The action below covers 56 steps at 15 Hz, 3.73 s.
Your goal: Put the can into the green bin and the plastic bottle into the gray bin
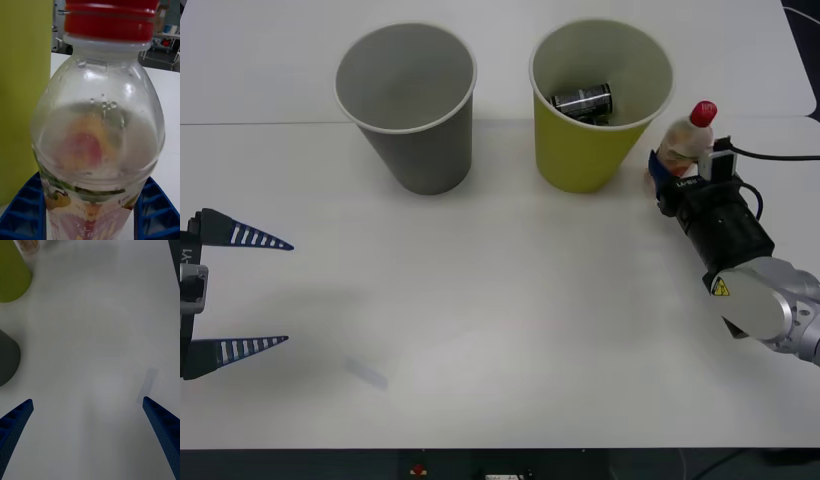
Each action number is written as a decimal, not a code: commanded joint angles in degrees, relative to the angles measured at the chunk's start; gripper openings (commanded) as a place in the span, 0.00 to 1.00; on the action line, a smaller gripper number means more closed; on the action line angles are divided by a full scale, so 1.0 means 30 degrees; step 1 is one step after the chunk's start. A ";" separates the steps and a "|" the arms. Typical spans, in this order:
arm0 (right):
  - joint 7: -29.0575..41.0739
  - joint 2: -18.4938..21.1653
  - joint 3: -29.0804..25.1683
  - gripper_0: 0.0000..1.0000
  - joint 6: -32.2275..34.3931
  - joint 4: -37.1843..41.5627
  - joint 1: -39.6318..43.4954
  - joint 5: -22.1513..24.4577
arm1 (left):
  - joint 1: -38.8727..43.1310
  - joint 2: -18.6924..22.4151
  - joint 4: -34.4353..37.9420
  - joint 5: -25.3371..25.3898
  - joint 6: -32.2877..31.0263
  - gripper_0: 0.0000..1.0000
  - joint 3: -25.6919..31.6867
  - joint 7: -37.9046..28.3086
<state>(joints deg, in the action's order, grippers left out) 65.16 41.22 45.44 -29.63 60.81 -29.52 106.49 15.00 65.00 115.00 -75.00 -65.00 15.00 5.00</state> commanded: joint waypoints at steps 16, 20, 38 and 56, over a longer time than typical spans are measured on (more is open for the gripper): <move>0.0721 0.5040 -0.2871 0.00 0.3255 0.8617 0.5445 0.0422 | 0.0000 0.0000 0.0000 0.0000 0.0000 1.00 0.0000 0.0000; -0.0481 0.5420 -0.8408 0.00 0.9553 1.2777 0.8785 0.0393 | 0.0000 0.0000 0.0000 0.0000 0.0000 1.00 0.0000 0.0000; 0.6023 0.2227 -2.3261 0.00 3.6565 1.8490 0.6968 -0.4148 | 0.0000 0.0000 0.0000 0.0000 0.0000 1.00 0.0000 0.0000; 0.6023 0.1436 -1.3476 0.00 3.9876 1.1312 -1.0053 -0.2478 | 0.0000 0.0000 0.0000 0.0000 0.0000 1.00 0.0000 0.0000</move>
<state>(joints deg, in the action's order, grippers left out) 83.24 46.79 3.50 90.03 96.46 -57.24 97.67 15.00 65.00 115.00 -75.00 -65.00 15.00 5.00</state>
